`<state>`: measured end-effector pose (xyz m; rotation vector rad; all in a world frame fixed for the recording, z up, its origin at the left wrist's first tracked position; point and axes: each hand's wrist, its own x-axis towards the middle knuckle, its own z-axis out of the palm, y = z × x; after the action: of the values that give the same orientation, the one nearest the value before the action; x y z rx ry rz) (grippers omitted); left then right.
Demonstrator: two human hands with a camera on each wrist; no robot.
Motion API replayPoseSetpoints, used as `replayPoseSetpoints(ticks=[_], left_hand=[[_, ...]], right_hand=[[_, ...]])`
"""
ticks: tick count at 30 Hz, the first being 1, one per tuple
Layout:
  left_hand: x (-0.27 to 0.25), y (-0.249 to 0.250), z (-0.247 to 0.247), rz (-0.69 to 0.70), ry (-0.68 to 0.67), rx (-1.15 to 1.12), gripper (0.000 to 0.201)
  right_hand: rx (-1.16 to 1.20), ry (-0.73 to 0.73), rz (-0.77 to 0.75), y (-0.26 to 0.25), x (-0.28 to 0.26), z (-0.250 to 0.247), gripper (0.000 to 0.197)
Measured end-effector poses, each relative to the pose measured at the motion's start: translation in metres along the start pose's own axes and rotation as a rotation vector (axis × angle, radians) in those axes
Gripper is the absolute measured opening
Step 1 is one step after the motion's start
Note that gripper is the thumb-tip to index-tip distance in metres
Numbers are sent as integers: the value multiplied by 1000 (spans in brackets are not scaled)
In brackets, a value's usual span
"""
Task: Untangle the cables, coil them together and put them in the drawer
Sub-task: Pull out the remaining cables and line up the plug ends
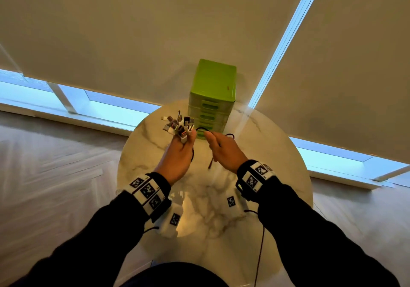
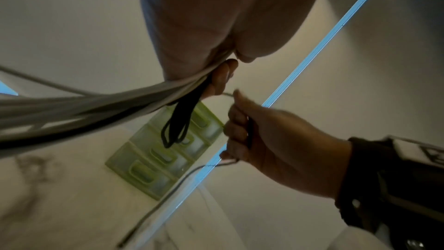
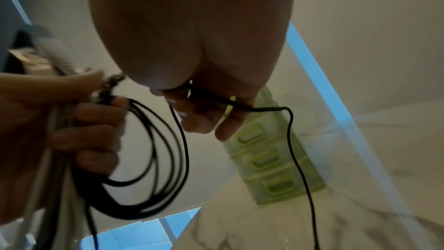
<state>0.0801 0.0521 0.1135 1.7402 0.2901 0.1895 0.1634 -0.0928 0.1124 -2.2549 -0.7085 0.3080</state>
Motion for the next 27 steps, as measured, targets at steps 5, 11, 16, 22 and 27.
replayPoseSetpoints(ticks=[5, 11, 16, 22, 27], left_hand=[[-1, 1, 7, -132, -50, -210, 48], [3, 10, 27, -296, -80, -425, 24], [10, 28, 63, -187, -22, -463, 26], [-6, 52, 127, -74, -185, -399, 25], [-24, 63, 177, -109, -320, -486, 26]], right_hand=[[27, -128, -157, -12, -7, 3, 39], [-21, -215, -130, 3, -37, -21, 37], [-165, -84, -9, 36, -76, -52, 35], [-234, 138, 228, 89, -147, -95, 26], [-308, 337, 439, 138, -228, -126, 30]])
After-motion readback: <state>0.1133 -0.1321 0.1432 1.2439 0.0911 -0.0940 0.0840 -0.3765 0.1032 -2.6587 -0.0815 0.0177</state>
